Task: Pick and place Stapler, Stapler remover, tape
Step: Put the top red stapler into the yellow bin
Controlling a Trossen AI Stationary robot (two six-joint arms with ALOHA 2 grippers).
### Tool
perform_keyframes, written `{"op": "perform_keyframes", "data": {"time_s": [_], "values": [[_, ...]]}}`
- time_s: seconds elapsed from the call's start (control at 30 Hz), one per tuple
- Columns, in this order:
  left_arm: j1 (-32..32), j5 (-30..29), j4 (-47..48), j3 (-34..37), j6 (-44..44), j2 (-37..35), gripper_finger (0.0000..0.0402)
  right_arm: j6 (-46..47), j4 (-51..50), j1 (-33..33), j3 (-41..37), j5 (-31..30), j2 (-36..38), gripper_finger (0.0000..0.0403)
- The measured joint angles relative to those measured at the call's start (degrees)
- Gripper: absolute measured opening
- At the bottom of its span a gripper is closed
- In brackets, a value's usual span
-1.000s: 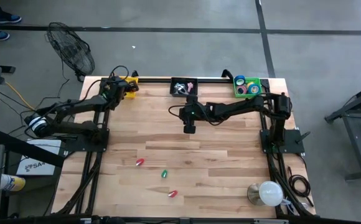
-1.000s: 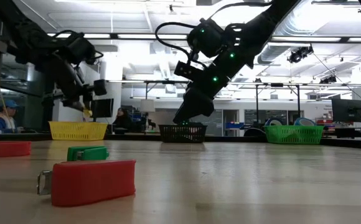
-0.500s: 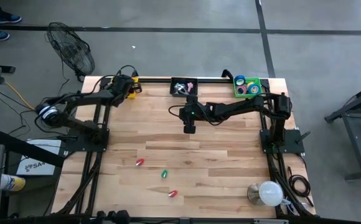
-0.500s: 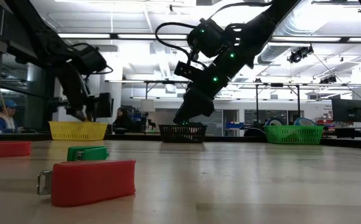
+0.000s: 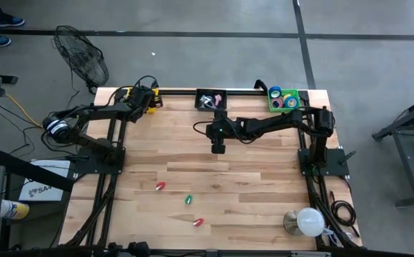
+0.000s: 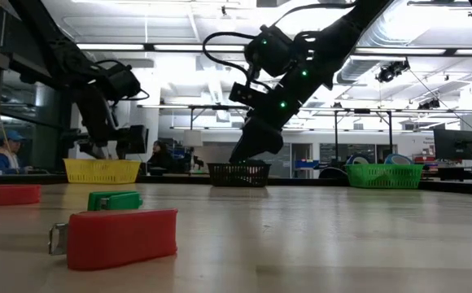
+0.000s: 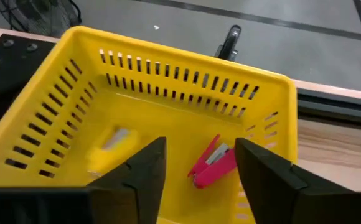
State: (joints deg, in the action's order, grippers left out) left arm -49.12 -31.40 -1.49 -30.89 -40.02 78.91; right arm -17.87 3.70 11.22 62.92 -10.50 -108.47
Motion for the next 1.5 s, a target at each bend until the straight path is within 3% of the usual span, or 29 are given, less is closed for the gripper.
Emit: {"op": "perform_keyframes", "data": {"time_s": [0.33, 0.43, 1.0, 1.17, 1.5], "values": [[0.7, 8.7, 0.3, 0.0, 6.9, -6.5, 0.0199, -1.4, -2.8, 0.0, 0.0, 0.1, 0.0, 0.0179], [2.8, 8.7, 2.5, 0.0, 7.3, -9.4, 0.0200, -2.5, -4.8, -0.4, 0.0, 1.7, 0.0, 0.0179], [27.8, 1.1, 15.8, 0.0, 0.7, -18.8, 0.0200, -3.2, -14.7, -9.4, -0.5, 1.4, 5.1, 0.0174], [36.3, -4.2, 21.7, 0.0, -6.1, -19.7, 0.0200, -1.2, -7.2, -9.1, -9.5, 0.0, 11.7, 0.0172], [50.2, -13.2, 25.7, 0.0, -16.7, -19.8, 0.0200, 4.6, 14.1, -9.0, -35.8, 4.0, 35.6, 0.0171]]}}
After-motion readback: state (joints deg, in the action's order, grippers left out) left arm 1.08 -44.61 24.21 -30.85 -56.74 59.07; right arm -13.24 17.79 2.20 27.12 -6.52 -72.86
